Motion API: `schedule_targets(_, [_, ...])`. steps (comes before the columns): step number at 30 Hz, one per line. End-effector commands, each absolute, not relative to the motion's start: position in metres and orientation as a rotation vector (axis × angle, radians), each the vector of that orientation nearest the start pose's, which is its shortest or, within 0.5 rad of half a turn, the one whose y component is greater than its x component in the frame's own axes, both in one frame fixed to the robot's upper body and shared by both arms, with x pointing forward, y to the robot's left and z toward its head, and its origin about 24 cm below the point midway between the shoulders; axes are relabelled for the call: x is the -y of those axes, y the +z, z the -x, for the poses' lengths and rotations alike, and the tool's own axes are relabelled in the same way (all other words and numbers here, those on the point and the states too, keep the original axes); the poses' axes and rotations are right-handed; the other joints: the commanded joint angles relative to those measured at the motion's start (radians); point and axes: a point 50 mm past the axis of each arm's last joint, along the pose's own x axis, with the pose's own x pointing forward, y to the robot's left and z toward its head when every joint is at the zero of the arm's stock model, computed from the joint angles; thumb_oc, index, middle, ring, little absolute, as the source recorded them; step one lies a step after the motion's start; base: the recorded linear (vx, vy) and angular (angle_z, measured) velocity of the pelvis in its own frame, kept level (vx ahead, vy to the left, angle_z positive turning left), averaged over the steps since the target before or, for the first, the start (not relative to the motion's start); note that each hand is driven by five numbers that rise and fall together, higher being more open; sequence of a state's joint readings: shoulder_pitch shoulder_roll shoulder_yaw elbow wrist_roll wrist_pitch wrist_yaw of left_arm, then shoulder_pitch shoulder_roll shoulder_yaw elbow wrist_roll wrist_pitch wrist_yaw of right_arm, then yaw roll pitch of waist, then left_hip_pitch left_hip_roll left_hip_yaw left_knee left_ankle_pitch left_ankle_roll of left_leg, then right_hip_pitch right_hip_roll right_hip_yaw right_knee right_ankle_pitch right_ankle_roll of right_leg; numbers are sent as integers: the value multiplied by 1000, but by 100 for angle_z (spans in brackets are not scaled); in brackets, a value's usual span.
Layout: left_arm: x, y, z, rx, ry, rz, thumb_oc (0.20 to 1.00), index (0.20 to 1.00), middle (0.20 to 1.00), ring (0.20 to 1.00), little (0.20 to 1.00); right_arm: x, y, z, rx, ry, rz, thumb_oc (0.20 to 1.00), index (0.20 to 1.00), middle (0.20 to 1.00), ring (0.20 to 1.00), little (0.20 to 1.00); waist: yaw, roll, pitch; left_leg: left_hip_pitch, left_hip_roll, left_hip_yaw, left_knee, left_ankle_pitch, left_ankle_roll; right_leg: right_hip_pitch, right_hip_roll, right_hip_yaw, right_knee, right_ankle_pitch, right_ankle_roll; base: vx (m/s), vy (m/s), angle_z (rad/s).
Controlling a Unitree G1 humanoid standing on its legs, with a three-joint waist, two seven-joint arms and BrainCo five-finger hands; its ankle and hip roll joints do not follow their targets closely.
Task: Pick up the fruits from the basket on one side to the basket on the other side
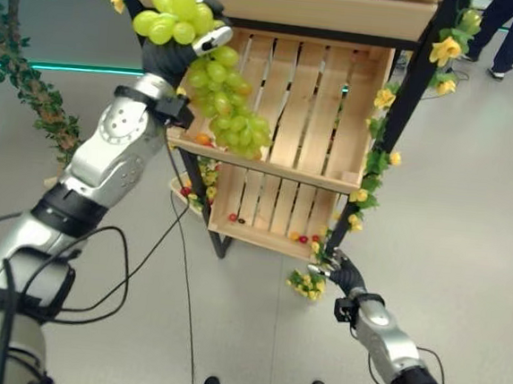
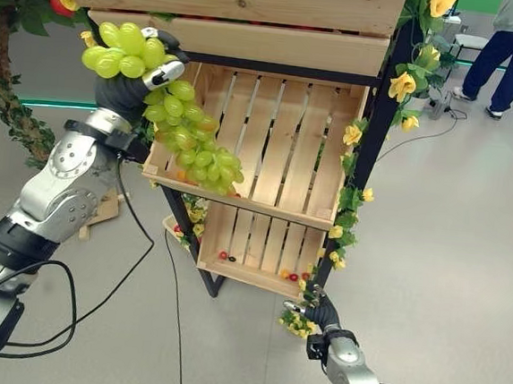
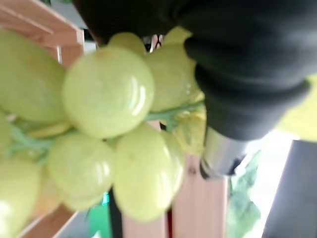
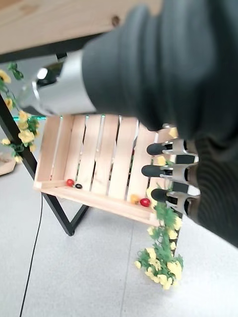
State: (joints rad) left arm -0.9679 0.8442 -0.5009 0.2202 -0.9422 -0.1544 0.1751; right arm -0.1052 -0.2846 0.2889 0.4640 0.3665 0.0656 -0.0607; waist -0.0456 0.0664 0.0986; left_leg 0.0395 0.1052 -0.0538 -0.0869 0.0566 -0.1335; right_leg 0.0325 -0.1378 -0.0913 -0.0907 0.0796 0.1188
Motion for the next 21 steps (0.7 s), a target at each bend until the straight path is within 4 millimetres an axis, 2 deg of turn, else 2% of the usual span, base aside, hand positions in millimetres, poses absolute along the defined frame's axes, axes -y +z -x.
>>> schedule_targets(1, [-207,358,-354,699,-86,0,200,200,200,200,200,160,-25,-265,-372,124,1,1000,1000,1000,1000,1000,-2,-7,-10,-21,-20,3,95,-146,11,27,-90,-52,151,-192,90,0,0,0])
schedule_targets(2, [-207,359,-354,699,-87,0,200,200,200,200,200,160,-25,-265,-371,124,0,1000,1000,1000,1000,1000,-2,-8,-10,-21,-20,3,95,-146,11,27,-90,-52,151,-192,90,38,5,0])
schedule_targets(5, [-223,363,-364,649,11,-74,200,200,200,200,200,157,-26,-263,-374,131,-5,1000,1000,1000,1000,1000,-13,0,-11,-20,-19,11,97,-149,9,26,-93,-48,151,-192,94,30,2,-2])
schedule_targets(6, [-238,367,-368,620,92,-122,200,200,200,200,200,155,-27,-263,-375,133,-7,1000,1000,1000,1000,1000,-20,8,-13,-18,-18,18,99,-152,8,25,-95,-47,150,-192,96,34,6,-3])
schedule_targets(7, [-238,368,-368,621,91,-123,200,200,200,200,200,155,-26,-263,-375,133,-8,1000,1000,1000,1000,1000,-20,7,-12,-18,-18,18,100,-153,8,25,-95,-47,150,-192,96,44,13,-4])
schedule_targets(8, [-254,365,-373,573,176,-154,200,200,200,200,200,154,-27,-262,-374,134,-9,1000,1000,1000,1000,1000,-27,12,-12,-17,-19,24,103,-156,7,27,-96,-45,149,-192,98,22,8,-6])
schedule_targets(11, [-265,364,-375,541,238,-203,200,200,200,200,200,152,-27,-261,-374,131,-19,1000,1000,1000,1000,1000,-33,15,-10,-15,-17,29,106,-158,7,26,-96,-43,149,-192,100,30,10,-12])
schedule_targets(12, [-276,364,-375,512,315,-303,200,200,200,200,200,152,-29,-259,-380,128,-19,1000,1000,1000,1000,1000,-39,19,-10,-14,-16,35,107,-159,6,25,-97,-44,150,-191,101,25,11,-9])
schedule_targets(14, [-277,359,-378,488,325,-310,200,200,200,200,200,152,-29,-259,-378,127,-20,1000,1000,1000,1000,1000,-40,18,-9,-15,-15,36,107,-159,5,25,-97,-43,151,-192,101,21,8,-7])
schedule_targets(15, [-285,351,-381,424,371,-419,200,200,200,200,200,152,-31,-258,-383,125,-15,1000,1000,1000,1000,1000,-47,20,-9,-13,-12,41,105,-158,5,25,-97,-41,148,-191,102,19,10,-4])
schedule_targets(16, [-284,351,-381,425,370,-420,200,200,200,200,200,152,-31,-258,-383,125,-16,1000,1000,1000,1000,1000,-46,19,-8,-13,-12,41,105,-158,5,25,-96,-41,148,-191,102,0,0,0])
schedule_targets(18, [-292,347,-383,363,427,-562,200,200,200,200,200,151,-31,-258,-380,129,-18,1000,1000,1000,1000,1000,-53,19,-6,-12,-8,47,100,-156,4,21,-96,-39,146,-188,103,0,0,0])
schedule_targets(21, [-297,344,-383,328,465,-649,200,200,200,200,200,152,-31,-255,-379,133,-18,1000,1000,1000,1000,1000,-57,19,-3,-11,-5,53,90,-153,5,18,-97,-37,140,-183,105,7,6,-5])
